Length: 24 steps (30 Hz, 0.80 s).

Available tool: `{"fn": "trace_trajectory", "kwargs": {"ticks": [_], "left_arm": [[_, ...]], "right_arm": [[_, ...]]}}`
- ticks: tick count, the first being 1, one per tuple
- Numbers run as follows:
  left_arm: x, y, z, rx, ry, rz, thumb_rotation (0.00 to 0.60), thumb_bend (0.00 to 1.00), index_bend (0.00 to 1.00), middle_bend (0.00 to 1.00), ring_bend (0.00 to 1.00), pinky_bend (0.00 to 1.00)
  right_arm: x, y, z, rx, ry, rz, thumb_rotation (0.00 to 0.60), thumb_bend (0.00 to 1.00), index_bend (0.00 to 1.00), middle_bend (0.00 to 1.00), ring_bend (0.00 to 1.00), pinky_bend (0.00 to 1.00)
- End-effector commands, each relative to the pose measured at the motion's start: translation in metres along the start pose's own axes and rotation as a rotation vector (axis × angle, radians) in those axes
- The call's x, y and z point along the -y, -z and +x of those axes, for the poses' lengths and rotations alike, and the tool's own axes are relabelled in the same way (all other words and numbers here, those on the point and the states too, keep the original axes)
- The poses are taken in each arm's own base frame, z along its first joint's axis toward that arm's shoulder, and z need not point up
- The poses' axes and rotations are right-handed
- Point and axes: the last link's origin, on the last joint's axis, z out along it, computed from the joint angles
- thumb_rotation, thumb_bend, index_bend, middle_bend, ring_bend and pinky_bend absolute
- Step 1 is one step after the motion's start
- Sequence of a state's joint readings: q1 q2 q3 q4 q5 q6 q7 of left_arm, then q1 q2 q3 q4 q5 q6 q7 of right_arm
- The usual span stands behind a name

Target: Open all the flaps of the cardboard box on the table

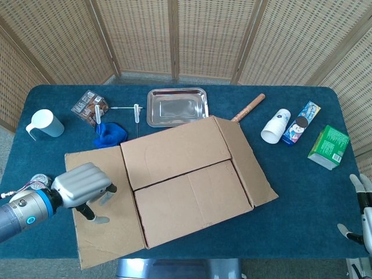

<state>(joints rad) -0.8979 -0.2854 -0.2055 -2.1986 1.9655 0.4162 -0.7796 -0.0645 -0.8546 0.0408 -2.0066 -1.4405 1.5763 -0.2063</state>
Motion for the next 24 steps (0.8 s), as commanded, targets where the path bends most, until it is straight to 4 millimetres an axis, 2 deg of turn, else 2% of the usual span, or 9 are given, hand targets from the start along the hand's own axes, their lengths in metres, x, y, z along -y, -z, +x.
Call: {"fn": "trace_trajectory", "kwargs": {"ticks": [1,4,10,13,15,18,24], "left_arm": [[0.007,-0.006,-0.013,0.038,0.019,0.008,0.417,0.00,0.62,0.77,0.61,0.62],[0.013,-0.012,-0.023,0.065,0.023,0.011,0.419,0.00,0.61,0.76,0.60,0.61],[0.025,-0.027,-0.030,0.020,-0.015,-0.022,0.412,0.00,0.59,0.65,0.49,0.59],[0.028,-0.038,-0.029,-0.056,-0.052,-0.053,0.411,0.00,0.53,0.53,0.37,0.55],[0.028,-0.046,-0.028,-0.117,-0.068,-0.078,0.413,0.00,0.45,0.35,0.24,0.47],[0.024,-0.058,-0.028,-0.192,-0.077,-0.111,0.415,0.00,0.38,0.17,0.11,0.34],[0.001,-0.091,-0.030,-0.255,-0.114,-0.183,0.415,0.00,0.31,0.01,0.00,0.19]], "right_arm": [[0.000,0.000,0.000,0.001,0.000,0.000,0.600,0.00,0.00,0.00,0.00,0.00],[0.000,0.000,0.000,0.003,-0.001,0.001,0.600,0.00,0.00,0.00,0.00,0.00],[0.000,0.001,0.000,0.011,0.001,0.001,0.600,0.00,0.00,0.00,0.00,0.00],[0.000,0.001,-0.001,0.016,0.001,0.003,0.600,0.00,0.00,0.00,0.00,0.00],[0.001,0.001,0.000,0.017,0.001,0.003,0.600,0.00,0.00,0.00,0.00,0.00],[0.000,0.001,0.000,0.019,0.000,0.004,0.600,0.00,0.00,0.00,0.00,0.00],[0.000,0.001,0.000,0.024,-0.004,0.005,0.600,0.00,0.00,0.00,0.00,0.00]]}}
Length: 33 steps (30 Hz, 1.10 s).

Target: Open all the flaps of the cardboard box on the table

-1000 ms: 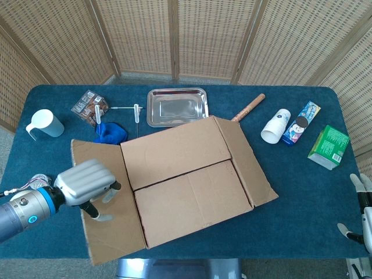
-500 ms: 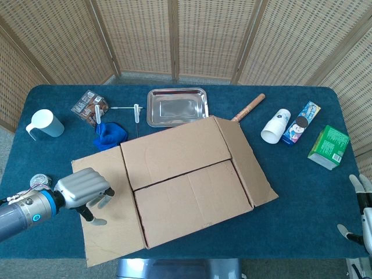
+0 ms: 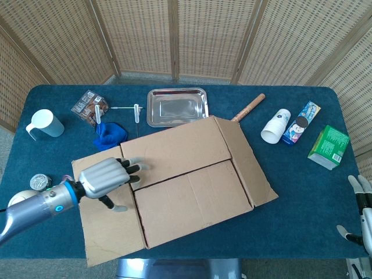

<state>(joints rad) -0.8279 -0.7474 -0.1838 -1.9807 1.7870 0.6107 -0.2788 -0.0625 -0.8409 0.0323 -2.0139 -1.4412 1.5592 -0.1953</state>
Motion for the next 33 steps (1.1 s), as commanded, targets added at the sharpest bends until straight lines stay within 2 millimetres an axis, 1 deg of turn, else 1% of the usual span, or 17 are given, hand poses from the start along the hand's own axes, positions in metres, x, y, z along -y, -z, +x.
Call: {"fn": "trace_trajectory", "kwargs": {"ticks": [1,4,6,7,9,13,16,18,19,24,25,26,29,33], "left_arm": [[-0.009,-0.024,0.000,-0.070,-0.021,-0.036,0.414,0.00,0.30,0.00,0.00,0.18],[-0.015,-0.036,-0.002,-0.099,-0.048,-0.054,0.416,0.00,0.24,0.00,0.00,0.16],[-0.022,-0.048,-0.004,-0.119,-0.063,-0.071,0.419,0.00,0.19,0.00,0.00,0.13],[-0.025,-0.053,-0.004,-0.122,-0.056,-0.076,0.417,0.00,0.18,0.00,0.00,0.13],[-0.031,-0.060,-0.003,-0.128,-0.056,-0.086,0.417,0.00,0.18,0.00,0.00,0.13],[-0.038,-0.071,0.000,-0.139,-0.096,-0.096,0.452,0.00,0.21,0.00,0.00,0.12],[-0.043,-0.079,0.000,-0.130,-0.106,-0.099,0.457,0.00,0.23,0.00,0.00,0.12],[-0.047,-0.086,0.001,-0.134,-0.121,-0.101,0.456,0.00,0.22,0.00,0.00,0.12],[-0.048,-0.088,0.002,-0.138,-0.122,-0.099,0.462,0.00,0.21,0.00,0.00,0.12],[-0.054,-0.103,0.004,-0.167,-0.142,-0.085,0.579,0.00,0.08,0.00,0.00,0.11],[-0.055,-0.105,0.004,-0.167,-0.146,-0.081,0.589,0.00,0.06,0.00,0.00,0.11],[-0.056,-0.107,0.004,-0.166,-0.152,-0.078,0.598,0.00,0.04,0.00,0.00,0.11],[-0.058,-0.115,0.007,-0.179,-0.197,-0.067,0.600,0.00,0.00,0.00,0.00,0.11],[-0.060,-0.121,0.009,-0.193,-0.235,-0.051,0.600,0.00,0.00,0.00,0.00,0.11]], "right_arm": [[0.000,0.000,0.000,0.001,-0.001,0.001,0.600,0.00,0.00,0.00,0.00,0.00],[-0.001,0.000,0.000,0.003,-0.002,0.001,0.600,0.00,0.00,0.00,0.00,0.00],[-0.001,0.000,0.000,0.006,-0.005,0.002,0.600,0.00,0.00,0.00,0.00,0.00],[-0.001,0.000,0.000,0.007,-0.005,0.002,0.600,0.00,0.00,0.00,0.00,0.00],[-0.001,0.000,0.000,0.009,-0.006,0.002,0.600,0.00,0.00,0.00,0.00,0.00],[-0.001,0.000,0.000,0.011,-0.008,0.004,0.600,0.00,0.00,0.00,0.00,0.00],[-0.001,0.000,0.000,0.012,-0.010,0.003,0.600,0.00,0.00,0.00,0.00,0.00],[-0.001,0.000,0.000,0.015,-0.012,0.004,0.600,0.00,0.00,0.00,0.00,0.00],[-0.001,0.000,0.000,0.015,-0.012,0.005,0.600,0.00,0.00,0.00,0.00,0.00],[-0.001,0.000,0.001,0.018,-0.017,0.007,0.600,0.00,0.00,0.00,0.00,0.00],[-0.002,0.000,0.001,0.018,-0.019,0.006,0.600,0.00,0.00,0.00,0.00,0.00],[-0.002,0.000,0.001,0.018,-0.020,0.007,0.600,0.00,0.00,0.00,0.00,0.00],[-0.002,0.001,0.002,0.020,-0.024,0.008,0.600,0.00,0.00,0.00,0.00,0.00],[-0.003,0.000,0.003,0.020,-0.030,0.008,0.600,0.00,0.00,0.00,0.00,0.00]]}}
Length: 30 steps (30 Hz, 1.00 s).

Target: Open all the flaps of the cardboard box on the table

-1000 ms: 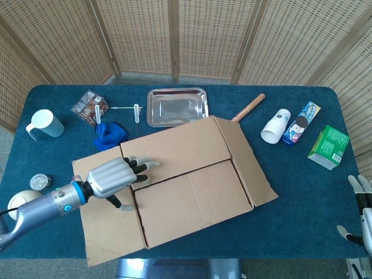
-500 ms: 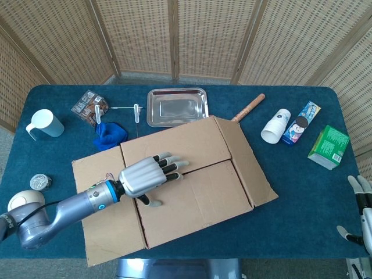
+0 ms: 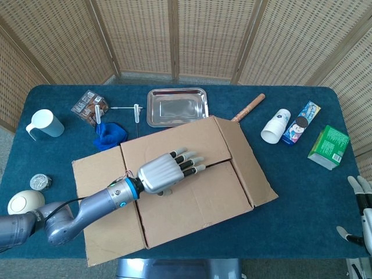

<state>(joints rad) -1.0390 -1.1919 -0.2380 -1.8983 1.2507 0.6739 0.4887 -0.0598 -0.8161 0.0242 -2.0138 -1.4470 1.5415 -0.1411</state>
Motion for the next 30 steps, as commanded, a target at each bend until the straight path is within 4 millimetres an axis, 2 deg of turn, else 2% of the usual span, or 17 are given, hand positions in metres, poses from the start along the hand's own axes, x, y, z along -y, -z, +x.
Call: {"fn": "trace_trajectory", "kwargs": {"ticks": [1,9,23,25,30], "left_arm": [[-0.002,-0.008,0.001,-0.011,-0.026,0.015,0.600,0.00,0.00,0.00,0.00,0.11],[0.002,-0.015,-0.001,-0.002,-0.087,0.047,0.600,0.00,0.00,0.00,0.00,0.11],[-0.005,-0.021,-0.002,0.001,-0.167,0.035,0.600,0.02,0.00,0.00,0.00,0.11],[-0.006,-0.021,-0.003,0.003,-0.172,0.034,0.600,0.04,0.00,0.00,0.00,0.11],[-0.005,-0.021,-0.002,0.004,-0.228,0.035,0.600,0.17,0.00,0.00,0.00,0.11]], "right_arm": [[0.000,0.000,0.001,0.001,-0.003,0.000,0.600,0.00,0.00,0.00,0.00,0.00],[-0.001,0.000,0.001,0.009,-0.008,0.004,0.600,0.00,0.00,0.00,0.00,0.00],[0.000,0.001,0.001,0.013,-0.014,0.013,0.600,0.00,0.00,0.00,0.00,0.00],[0.000,0.001,0.001,0.016,-0.015,0.015,0.600,0.00,0.00,0.00,0.00,0.00],[-0.001,0.002,0.002,0.016,-0.022,0.014,0.600,0.00,0.00,0.00,0.00,0.00]]}}
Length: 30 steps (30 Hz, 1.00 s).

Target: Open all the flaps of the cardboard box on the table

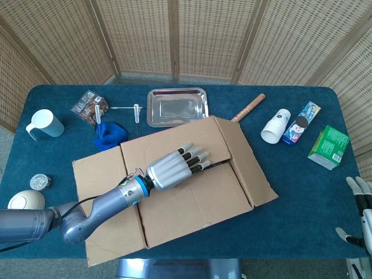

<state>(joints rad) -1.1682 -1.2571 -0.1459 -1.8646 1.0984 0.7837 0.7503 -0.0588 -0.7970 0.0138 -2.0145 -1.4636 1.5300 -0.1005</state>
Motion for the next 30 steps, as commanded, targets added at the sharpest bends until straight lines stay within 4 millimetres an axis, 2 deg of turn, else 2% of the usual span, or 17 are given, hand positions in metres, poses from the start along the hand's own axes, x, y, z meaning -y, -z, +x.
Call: {"fn": "trace_trajectory", "kwargs": {"ticks": [1,8,17,30], "left_arm": [[0.001,0.000,0.001,0.002,-0.039,0.004,0.600,0.18,0.00,0.00,0.00,0.11],[0.005,0.002,0.003,0.006,-0.104,0.020,0.600,0.29,0.00,0.00,0.00,0.11],[0.015,0.004,0.010,-0.012,-0.145,0.058,0.600,0.29,0.00,0.00,0.00,0.11],[0.051,0.022,0.043,-0.079,-0.196,0.167,0.600,0.29,0.00,0.00,0.00,0.10]], "right_arm": [[-0.001,0.000,0.001,-0.001,-0.003,-0.001,0.600,0.00,0.00,0.00,0.00,0.00],[0.000,0.001,0.001,0.003,-0.008,0.006,0.600,0.00,0.00,0.00,0.00,0.00],[0.000,0.002,0.001,0.008,-0.011,0.008,0.600,0.00,0.00,0.00,0.00,0.00],[0.001,0.001,-0.001,0.030,-0.006,0.014,0.600,0.00,0.00,0.00,0.00,0.00]]}}
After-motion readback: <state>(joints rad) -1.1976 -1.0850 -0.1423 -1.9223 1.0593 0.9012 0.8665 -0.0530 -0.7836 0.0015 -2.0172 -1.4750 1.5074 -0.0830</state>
